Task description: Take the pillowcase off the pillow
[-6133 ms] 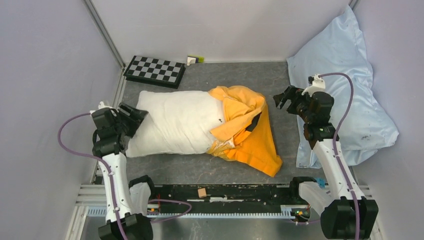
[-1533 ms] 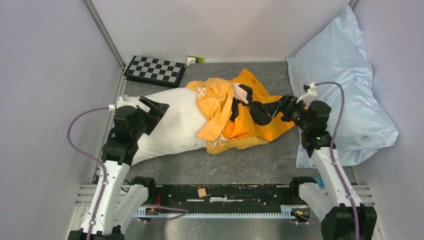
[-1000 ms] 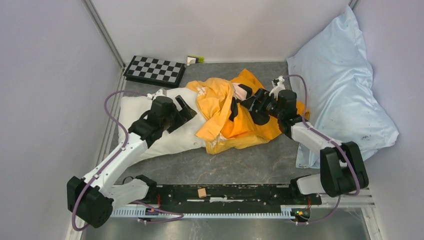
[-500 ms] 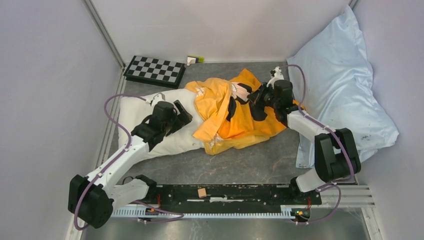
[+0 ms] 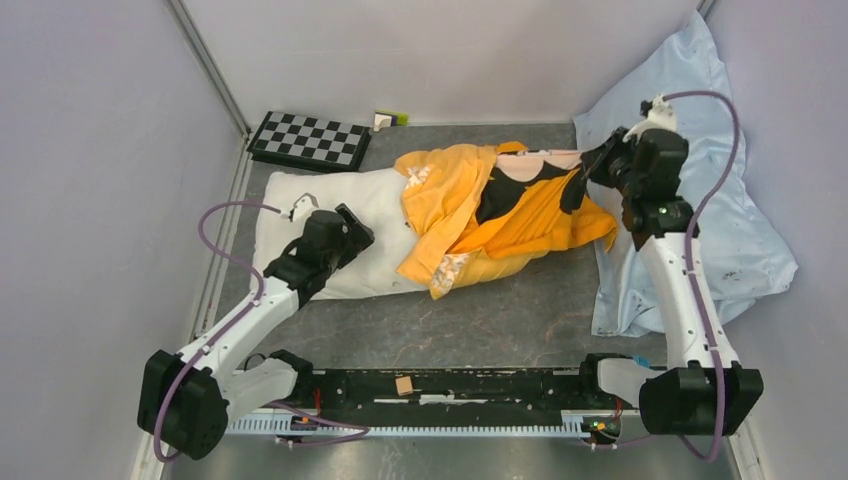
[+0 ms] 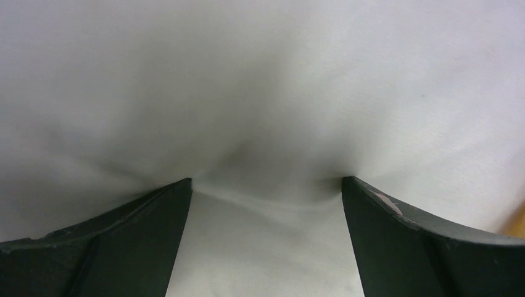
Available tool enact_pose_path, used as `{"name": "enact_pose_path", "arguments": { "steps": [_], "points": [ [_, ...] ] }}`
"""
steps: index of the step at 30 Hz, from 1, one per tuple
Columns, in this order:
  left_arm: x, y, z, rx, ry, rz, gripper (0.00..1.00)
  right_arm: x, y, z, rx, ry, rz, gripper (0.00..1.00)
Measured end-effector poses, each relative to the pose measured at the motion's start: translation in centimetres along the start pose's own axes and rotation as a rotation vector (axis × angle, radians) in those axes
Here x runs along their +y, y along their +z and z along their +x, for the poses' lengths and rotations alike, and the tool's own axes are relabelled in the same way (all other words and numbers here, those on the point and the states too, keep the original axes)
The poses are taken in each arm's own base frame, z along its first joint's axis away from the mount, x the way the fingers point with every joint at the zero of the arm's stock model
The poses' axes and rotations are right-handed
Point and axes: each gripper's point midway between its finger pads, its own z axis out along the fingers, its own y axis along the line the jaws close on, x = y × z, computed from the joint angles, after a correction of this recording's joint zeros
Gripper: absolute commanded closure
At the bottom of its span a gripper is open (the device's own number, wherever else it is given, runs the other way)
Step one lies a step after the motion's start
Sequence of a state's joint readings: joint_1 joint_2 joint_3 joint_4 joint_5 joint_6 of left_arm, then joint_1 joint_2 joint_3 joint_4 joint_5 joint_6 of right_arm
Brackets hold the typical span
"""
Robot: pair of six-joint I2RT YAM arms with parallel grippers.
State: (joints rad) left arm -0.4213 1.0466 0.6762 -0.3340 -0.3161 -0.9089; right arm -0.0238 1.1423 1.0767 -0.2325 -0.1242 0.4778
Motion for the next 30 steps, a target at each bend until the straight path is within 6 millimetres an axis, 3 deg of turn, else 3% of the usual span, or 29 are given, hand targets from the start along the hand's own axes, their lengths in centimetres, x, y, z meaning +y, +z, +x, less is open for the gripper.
{"name": "enact_pose_path", "arguments": {
  "steps": [5,9,16,22,26,30],
  "points": [
    [-0.1,1.3,0.1,-0.017,-0.052,0.005,0.0,1.0,-2.7,-7.7,-0.078,-0.034,0.079,1.0],
    [-0.6,2.6,0.0,-0.028,-0.078,0.02,0.0,2.6,-5.3,-11.8,-0.154,-0.034,0.077,1.0],
    [-0.8,4.6,-0.2,-0.02,-0.117,0.038,0.01,3.8,-7.4,-14.7,-0.171,-0.021,0.095,1.0],
    [-0.9,5.0,-1.0,-0.014,-0.155,0.063,0.1,2.8,-9.4,-17.6,-0.266,-0.014,0.199,1.0],
    [-0.3,5.3,-0.9,0.009,-0.174,0.064,0.14,1.4,-12.3,-18.4,-0.391,-0.001,0.265,1.0],
    [0.3,5.5,-0.8,0.018,-0.183,0.056,0.15,0.2,-17.0,-20.9,-0.589,0.021,0.338,1.0]
  ]
}}
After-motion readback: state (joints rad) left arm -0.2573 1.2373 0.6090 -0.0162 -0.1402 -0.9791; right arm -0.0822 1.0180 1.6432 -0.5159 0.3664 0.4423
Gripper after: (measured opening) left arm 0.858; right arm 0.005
